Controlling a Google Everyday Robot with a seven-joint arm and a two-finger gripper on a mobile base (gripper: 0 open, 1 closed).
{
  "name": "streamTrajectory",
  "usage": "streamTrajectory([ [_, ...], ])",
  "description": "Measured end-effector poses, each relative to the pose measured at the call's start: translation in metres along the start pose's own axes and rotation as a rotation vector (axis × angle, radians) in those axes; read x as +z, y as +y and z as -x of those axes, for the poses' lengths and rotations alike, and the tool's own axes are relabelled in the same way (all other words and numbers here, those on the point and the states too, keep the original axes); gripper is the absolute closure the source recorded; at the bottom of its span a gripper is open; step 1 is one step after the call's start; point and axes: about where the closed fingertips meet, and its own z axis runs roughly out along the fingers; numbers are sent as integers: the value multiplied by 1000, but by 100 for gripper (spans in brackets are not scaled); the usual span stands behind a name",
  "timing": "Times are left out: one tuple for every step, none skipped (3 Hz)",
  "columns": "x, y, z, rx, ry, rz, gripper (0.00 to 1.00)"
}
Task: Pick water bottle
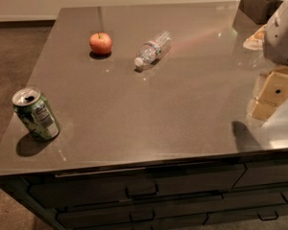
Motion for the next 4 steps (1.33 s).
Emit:
streamTrajectory([
  [0,0,0,0,0,0,0],
  [-2,-6,9,-25,-8,-5,0],
  [1,-30,35,-97,-25,-24,0],
  [11,-61,70,-208,-41,-44,0],
])
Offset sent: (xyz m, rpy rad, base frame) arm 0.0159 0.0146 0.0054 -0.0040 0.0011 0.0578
